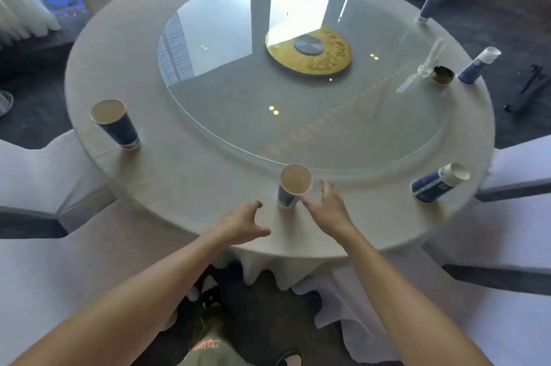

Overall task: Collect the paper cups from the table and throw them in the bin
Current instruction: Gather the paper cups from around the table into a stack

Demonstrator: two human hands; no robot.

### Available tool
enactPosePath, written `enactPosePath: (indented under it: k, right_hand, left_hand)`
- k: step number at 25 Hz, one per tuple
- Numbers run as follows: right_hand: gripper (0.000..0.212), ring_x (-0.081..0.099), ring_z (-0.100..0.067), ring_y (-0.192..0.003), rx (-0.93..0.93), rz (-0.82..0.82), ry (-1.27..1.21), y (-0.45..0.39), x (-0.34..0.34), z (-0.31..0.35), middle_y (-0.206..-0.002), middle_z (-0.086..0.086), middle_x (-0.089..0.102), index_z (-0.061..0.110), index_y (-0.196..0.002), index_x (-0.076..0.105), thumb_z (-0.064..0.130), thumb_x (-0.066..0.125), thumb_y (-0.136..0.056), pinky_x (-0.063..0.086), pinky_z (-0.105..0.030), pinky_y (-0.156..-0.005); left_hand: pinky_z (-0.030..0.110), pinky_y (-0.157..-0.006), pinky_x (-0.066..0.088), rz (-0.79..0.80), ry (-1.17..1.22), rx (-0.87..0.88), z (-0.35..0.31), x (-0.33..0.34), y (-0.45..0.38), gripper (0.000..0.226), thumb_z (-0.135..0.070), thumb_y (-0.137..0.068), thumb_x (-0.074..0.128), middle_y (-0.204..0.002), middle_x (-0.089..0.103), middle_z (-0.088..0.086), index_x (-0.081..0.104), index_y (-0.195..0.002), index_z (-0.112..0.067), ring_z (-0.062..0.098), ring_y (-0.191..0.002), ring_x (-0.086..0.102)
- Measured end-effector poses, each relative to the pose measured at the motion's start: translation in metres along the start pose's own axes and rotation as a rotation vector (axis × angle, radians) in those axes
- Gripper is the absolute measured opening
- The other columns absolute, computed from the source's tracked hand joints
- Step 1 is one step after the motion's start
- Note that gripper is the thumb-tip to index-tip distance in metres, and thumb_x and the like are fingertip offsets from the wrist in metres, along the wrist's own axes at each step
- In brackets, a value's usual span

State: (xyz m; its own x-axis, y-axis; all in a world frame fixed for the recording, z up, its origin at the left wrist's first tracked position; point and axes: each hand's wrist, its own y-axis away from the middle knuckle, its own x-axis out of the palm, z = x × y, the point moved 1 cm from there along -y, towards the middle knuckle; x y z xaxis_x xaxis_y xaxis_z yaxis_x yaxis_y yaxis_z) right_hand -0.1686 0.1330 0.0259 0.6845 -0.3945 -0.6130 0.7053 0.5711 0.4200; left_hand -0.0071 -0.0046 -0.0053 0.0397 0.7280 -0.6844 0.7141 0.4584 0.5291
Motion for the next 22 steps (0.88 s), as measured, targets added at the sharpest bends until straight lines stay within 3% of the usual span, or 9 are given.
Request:
enactPosePath:
  k: [3, 5, 7, 10, 13, 17, 22]
  right_hand:
    - [0.043, 0.063, -0.035, -0.118, 0.135, -0.123, -0.119, -0.035, 0.026, 0.031, -0.136, -0.013, 0.058, 0.008, -0.138, 0.048, 0.023, 0.059, -0.099, 0.051, -0.049, -0.102]
    - [0.025, 0.071, -0.033, -0.098, 0.190, -0.122, -0.110, -0.057, 0.042, 0.039, -0.114, -0.008, 0.069, 0.016, -0.118, 0.059, 0.018, 0.057, -0.093, 0.058, -0.055, -0.089]
    - [0.020, 0.074, -0.031, -0.082, 0.187, -0.119, -0.059, -0.069, 0.054, 0.058, -0.102, -0.006, 0.072, 0.016, -0.108, 0.064, 0.013, 0.054, -0.091, 0.062, -0.050, -0.077]
    - [0.023, 0.070, -0.024, -0.062, 0.115, -0.055, -0.004, -0.076, 0.072, 0.107, -0.094, -0.008, 0.073, 0.010, -0.109, 0.067, 0.005, 0.051, -0.094, 0.061, -0.040, -0.063]
    - [0.020, 0.069, -0.019, -0.062, 0.017, 0.088, 0.056, -0.089, 0.104, 0.154, -0.087, -0.002, 0.072, 0.015, -0.105, 0.067, 0.005, 0.053, -0.096, 0.063, -0.037, -0.066]
    - [0.025, 0.068, -0.019, -0.058, -0.041, 0.286, 0.049, -0.107, 0.150, 0.201, -0.088, -0.013, 0.074, 0.010, -0.105, 0.070, -0.001, 0.051, -0.092, 0.062, -0.035, -0.066]
    - [0.024, 0.069, -0.022, -0.066, -0.099, 0.592, 0.068, -0.126, 0.210, 0.262, -0.093, -0.015, 0.074, 0.005, -0.114, 0.071, 0.005, 0.056, -0.096, 0.063, -0.045, -0.079]
  left_hand:
    - [0.033, -0.105, 0.042, 0.015, 0.089, 0.029, 0.039, -0.027, -0.025, 0.086, -0.049, -0.085, 0.077, -0.151, 0.053, 0.004, 0.036, -0.157, -0.024, 0.020, -0.138, 0.051]
    - [0.032, -0.105, 0.043, 0.044, 0.153, 0.042, 0.061, -0.043, -0.041, 0.092, -0.052, -0.081, 0.079, -0.151, 0.053, 0.003, 0.034, -0.157, -0.029, 0.019, -0.138, 0.051]
    - [0.033, -0.107, 0.043, 0.039, 0.217, 0.057, 0.081, -0.059, -0.053, 0.098, -0.053, -0.077, 0.081, -0.153, 0.050, 0.002, 0.031, -0.158, -0.031, 0.018, -0.140, 0.050]
    - [0.035, -0.112, 0.042, 0.000, 0.273, 0.105, 0.106, -0.084, -0.061, 0.107, -0.052, -0.074, 0.085, -0.158, 0.045, 0.000, 0.027, -0.160, -0.028, 0.018, -0.143, 0.045]
    - [0.029, -0.105, 0.044, -0.052, 0.363, 0.130, 0.136, -0.106, -0.065, 0.108, -0.050, -0.068, 0.090, -0.153, 0.048, -0.005, 0.033, -0.157, -0.028, 0.016, -0.139, 0.048]
    - [0.006, -0.078, 0.042, -0.172, 0.551, 0.039, 0.180, -0.124, -0.058, 0.089, -0.038, -0.063, 0.096, -0.123, 0.060, -0.019, 0.049, -0.139, -0.029, 0.000, -0.111, 0.058]
    - [0.024, -0.077, 0.053, -0.379, 0.656, -0.143, 0.239, -0.145, -0.028, 0.079, -0.042, -0.060, 0.094, -0.109, 0.065, -0.019, 0.054, -0.128, -0.032, 0.005, -0.099, 0.064]
